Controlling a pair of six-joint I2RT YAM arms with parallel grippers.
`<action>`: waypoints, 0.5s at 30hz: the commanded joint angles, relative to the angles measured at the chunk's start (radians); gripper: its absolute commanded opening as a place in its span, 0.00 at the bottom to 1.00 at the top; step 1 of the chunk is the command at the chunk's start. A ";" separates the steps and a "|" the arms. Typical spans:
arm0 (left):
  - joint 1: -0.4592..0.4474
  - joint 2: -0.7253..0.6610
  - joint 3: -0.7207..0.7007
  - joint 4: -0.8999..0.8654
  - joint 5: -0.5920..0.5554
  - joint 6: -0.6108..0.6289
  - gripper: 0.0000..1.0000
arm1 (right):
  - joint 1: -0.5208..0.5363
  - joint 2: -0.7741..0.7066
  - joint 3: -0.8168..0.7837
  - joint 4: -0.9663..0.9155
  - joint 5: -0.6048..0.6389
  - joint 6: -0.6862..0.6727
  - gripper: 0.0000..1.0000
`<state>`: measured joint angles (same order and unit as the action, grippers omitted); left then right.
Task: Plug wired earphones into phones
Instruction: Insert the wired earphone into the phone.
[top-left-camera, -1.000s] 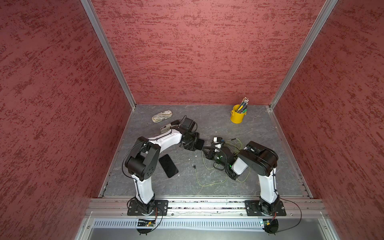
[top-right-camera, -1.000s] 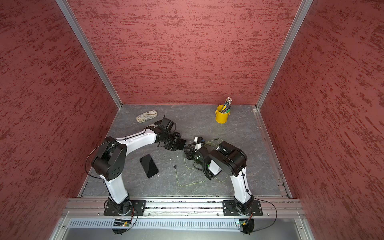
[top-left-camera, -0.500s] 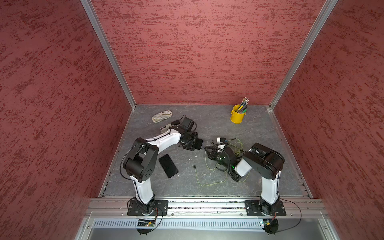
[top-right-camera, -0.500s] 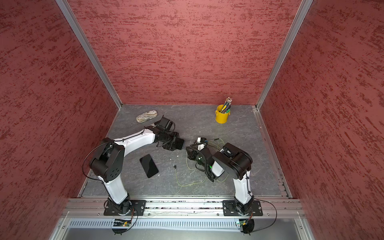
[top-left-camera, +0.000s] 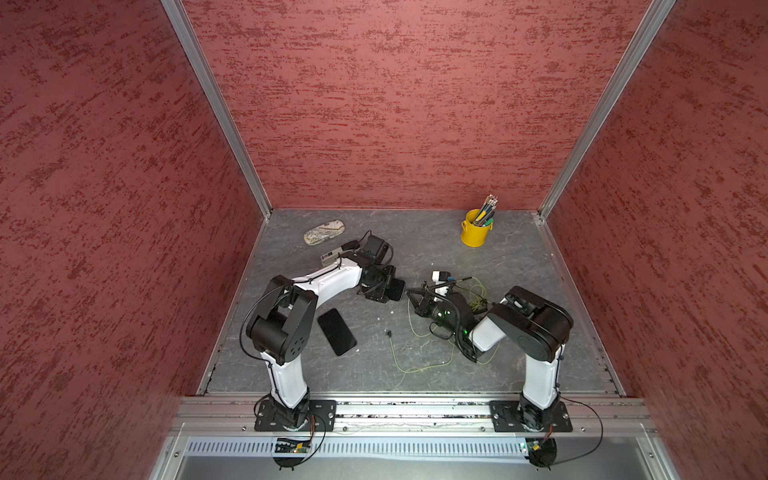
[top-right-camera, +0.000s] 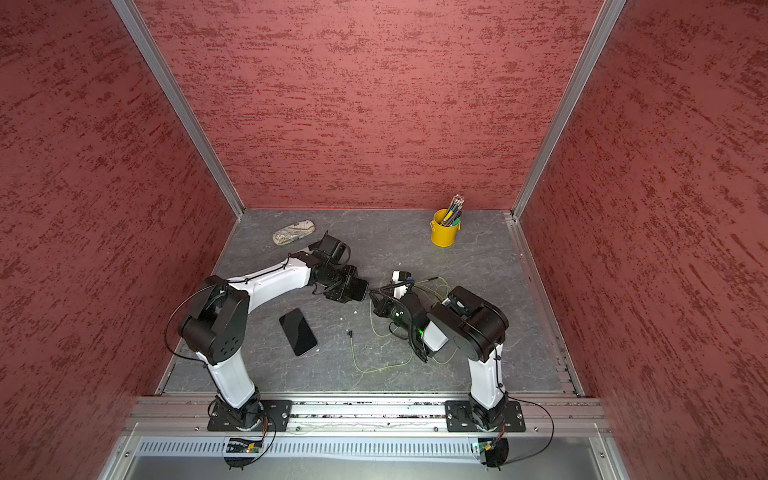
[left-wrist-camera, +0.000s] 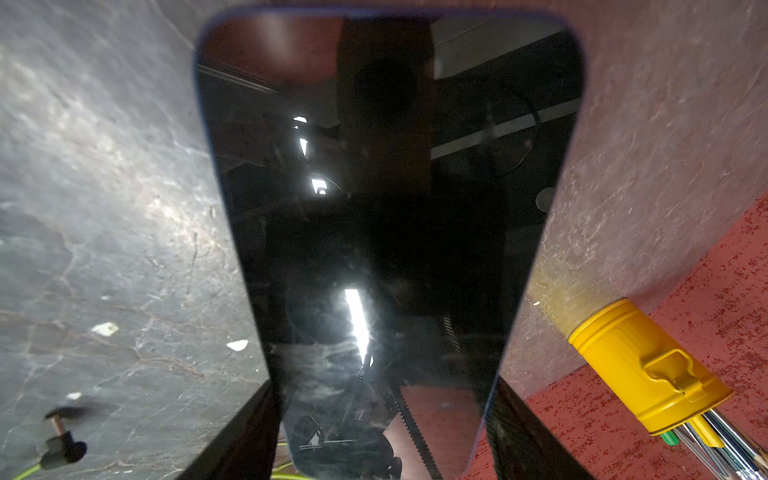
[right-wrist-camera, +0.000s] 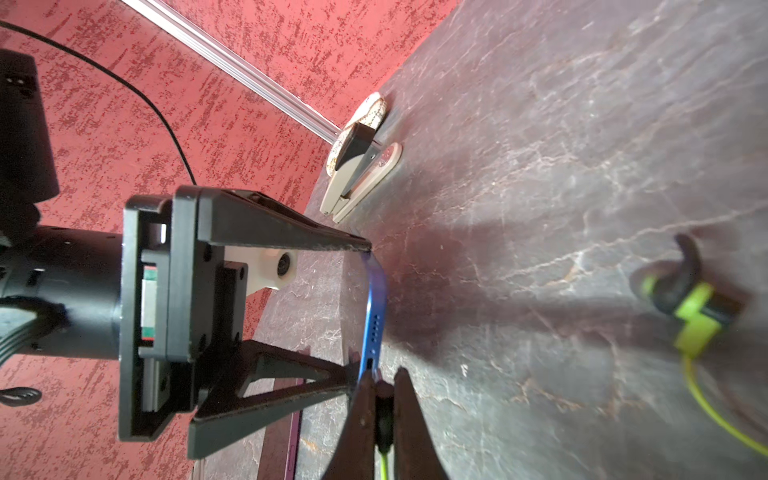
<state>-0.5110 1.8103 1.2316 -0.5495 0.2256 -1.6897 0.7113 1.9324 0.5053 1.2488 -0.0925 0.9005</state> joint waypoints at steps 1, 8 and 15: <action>-0.004 -0.021 0.006 0.007 -0.008 0.001 0.68 | 0.005 -0.012 0.016 0.012 -0.023 -0.014 0.00; -0.009 -0.022 0.003 0.018 0.000 -0.003 0.68 | 0.007 0.003 0.038 -0.019 -0.033 -0.018 0.00; -0.010 -0.026 0.000 0.021 0.002 -0.004 0.68 | 0.006 0.001 0.039 -0.042 -0.013 -0.020 0.00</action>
<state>-0.5167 1.8103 1.2316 -0.5488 0.2272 -1.6897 0.7120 1.9324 0.5362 1.2213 -0.1116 0.8890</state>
